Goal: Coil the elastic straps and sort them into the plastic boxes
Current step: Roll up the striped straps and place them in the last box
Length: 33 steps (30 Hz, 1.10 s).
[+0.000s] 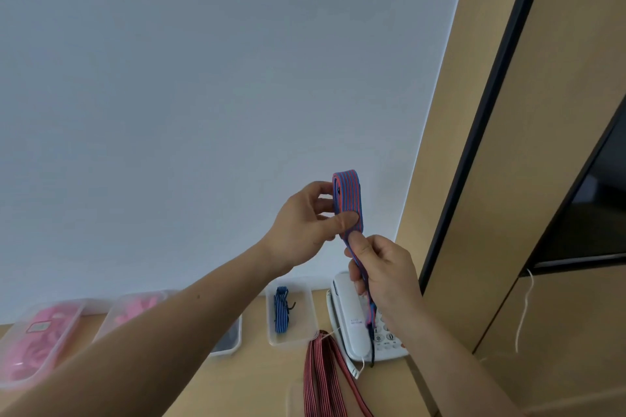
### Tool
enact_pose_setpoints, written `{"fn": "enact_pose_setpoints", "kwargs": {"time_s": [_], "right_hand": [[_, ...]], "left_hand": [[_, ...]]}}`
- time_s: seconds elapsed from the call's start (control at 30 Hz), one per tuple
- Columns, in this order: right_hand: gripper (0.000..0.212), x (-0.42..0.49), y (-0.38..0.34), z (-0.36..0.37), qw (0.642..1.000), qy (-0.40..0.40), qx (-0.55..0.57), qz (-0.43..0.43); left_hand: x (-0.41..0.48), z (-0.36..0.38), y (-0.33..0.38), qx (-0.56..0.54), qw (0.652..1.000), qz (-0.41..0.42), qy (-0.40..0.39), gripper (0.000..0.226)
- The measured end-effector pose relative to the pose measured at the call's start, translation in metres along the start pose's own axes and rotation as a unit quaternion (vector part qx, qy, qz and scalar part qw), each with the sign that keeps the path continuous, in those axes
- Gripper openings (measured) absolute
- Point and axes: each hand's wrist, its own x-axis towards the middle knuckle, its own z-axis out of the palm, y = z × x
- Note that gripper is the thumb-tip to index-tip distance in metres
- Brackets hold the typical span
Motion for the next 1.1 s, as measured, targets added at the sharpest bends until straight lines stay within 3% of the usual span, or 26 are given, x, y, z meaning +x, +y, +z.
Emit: {"fn": "enact_pose_setpoints", "kwargs": {"time_s": [0.13,0.23,0.43,0.53,0.63,0.67,0.7,0.73,0.77,0.83,0.87,0.93,1.0,1.1], "right_hand": [[0.038,0.000,-0.003,-0.001,1.000,-0.002,0.002,0.013],[0.039,-0.001,-0.003,0.000,1.000,-0.011,-0.004,0.026],[0.055,-0.002,-0.007,0.002,0.997,-0.043,0.057,0.042],[0.075,0.000,-0.008,0.003,0.993,-0.070,0.085,0.049],[0.070,0.002,-0.006,0.005,0.994,-0.059,0.079,0.050],[0.068,0.002,-0.006,0.005,0.994,-0.056,0.084,0.048],[0.067,0.002,-0.006,0.004,0.994,-0.055,0.087,0.045],[0.067,0.003,-0.006,0.003,0.994,-0.053,0.089,0.040],[0.068,0.003,-0.007,0.002,0.994,-0.049,0.091,0.035],[0.063,0.004,-0.008,-0.001,0.994,-0.040,0.095,0.022],[0.060,0.005,-0.007,-0.002,0.995,-0.039,0.091,0.014],[0.054,0.004,-0.005,-0.001,0.996,-0.048,0.069,0.003],[0.049,0.001,-0.004,0.002,0.997,-0.060,0.054,-0.003],[0.044,0.000,-0.003,0.004,0.996,-0.063,0.064,0.008]], "left_hand": [[-0.003,-0.004,-0.007,0.073,0.996,0.049,0.000,0.041],[-0.007,-0.004,-0.015,0.193,0.975,0.113,0.022,0.042],[-0.005,-0.010,-0.032,0.428,0.848,0.303,0.074,0.045],[-0.002,-0.012,-0.035,0.466,0.799,0.377,0.045,0.057],[0.000,-0.017,-0.036,0.494,0.751,0.436,0.050,0.048],[0.001,-0.019,-0.037,0.492,0.748,0.442,0.051,0.046],[0.000,-0.019,-0.039,0.475,0.767,0.429,0.047,0.048],[-0.001,-0.018,-0.039,0.430,0.812,0.393,0.044,0.051],[-0.001,-0.017,-0.038,0.356,0.875,0.327,0.041,0.056],[-0.002,-0.015,-0.029,0.132,0.984,0.114,0.025,0.055],[-0.001,-0.016,-0.021,0.003,1.000,-0.010,0.009,0.047],[-0.001,-0.019,-0.012,-0.135,0.970,-0.196,-0.057,0.043],[-0.001,-0.020,-0.010,-0.130,0.958,-0.228,-0.115,0.048],[0.000,-0.017,-0.011,-0.138,0.969,-0.176,-0.103,0.028]]}}
